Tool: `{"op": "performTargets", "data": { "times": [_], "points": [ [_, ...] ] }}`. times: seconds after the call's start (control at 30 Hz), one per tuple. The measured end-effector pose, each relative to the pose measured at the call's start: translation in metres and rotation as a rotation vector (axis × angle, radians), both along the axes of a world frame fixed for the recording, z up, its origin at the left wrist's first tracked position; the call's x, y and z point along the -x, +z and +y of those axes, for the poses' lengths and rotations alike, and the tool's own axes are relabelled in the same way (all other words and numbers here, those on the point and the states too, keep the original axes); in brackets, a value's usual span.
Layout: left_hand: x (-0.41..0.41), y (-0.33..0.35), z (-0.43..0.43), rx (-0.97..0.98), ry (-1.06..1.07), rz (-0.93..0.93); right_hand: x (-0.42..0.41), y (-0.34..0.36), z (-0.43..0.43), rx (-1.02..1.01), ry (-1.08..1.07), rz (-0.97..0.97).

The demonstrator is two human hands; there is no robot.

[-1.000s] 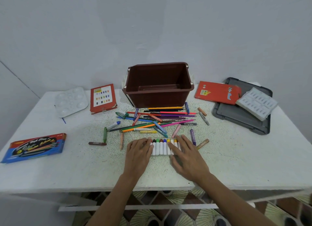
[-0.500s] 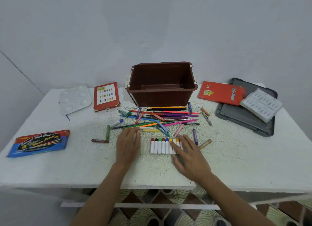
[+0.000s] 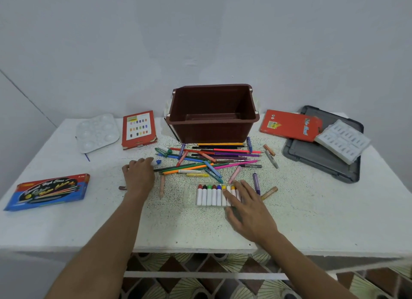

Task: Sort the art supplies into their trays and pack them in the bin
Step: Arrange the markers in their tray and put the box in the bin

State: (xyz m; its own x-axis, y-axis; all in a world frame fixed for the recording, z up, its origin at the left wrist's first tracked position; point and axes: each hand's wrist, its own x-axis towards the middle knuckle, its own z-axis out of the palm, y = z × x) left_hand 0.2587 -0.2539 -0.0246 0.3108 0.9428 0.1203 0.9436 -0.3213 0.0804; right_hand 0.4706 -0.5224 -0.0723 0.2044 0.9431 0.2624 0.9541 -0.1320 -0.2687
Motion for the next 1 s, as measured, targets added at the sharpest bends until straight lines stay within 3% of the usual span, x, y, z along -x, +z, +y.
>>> {"op": "performTargets", "data": {
  "times": [0.1,0.2,0.3,0.43,0.73,1.0],
  "points": [
    [-0.003,-0.001,0.0,-0.044,-0.005,-0.095,0.0,-0.001,0.0,-0.001,0.003,-0.005],
    [-0.008,0.0,-0.009,-0.069,-0.057,-0.348,0.0,-0.001,0.0,-0.004,0.002,-0.006],
    [-0.016,0.004,-0.032,0.057,-0.185,-0.661,0.0,0.0,0.001,0.007,0.007,-0.001],
    [-0.024,0.004,-0.058,0.244,-0.315,-0.802,-0.001,-0.002,0.001,0.019,0.006,0.007],
    [-0.022,-0.007,-0.078,0.417,-0.486,-0.596,0.0,0.0,0.001,0.029,0.006,0.002],
    [-0.016,-0.017,-0.082,0.288,-0.496,-0.521,-0.001,0.001,0.0,0.019,0.006,-0.009]
  ]
}}
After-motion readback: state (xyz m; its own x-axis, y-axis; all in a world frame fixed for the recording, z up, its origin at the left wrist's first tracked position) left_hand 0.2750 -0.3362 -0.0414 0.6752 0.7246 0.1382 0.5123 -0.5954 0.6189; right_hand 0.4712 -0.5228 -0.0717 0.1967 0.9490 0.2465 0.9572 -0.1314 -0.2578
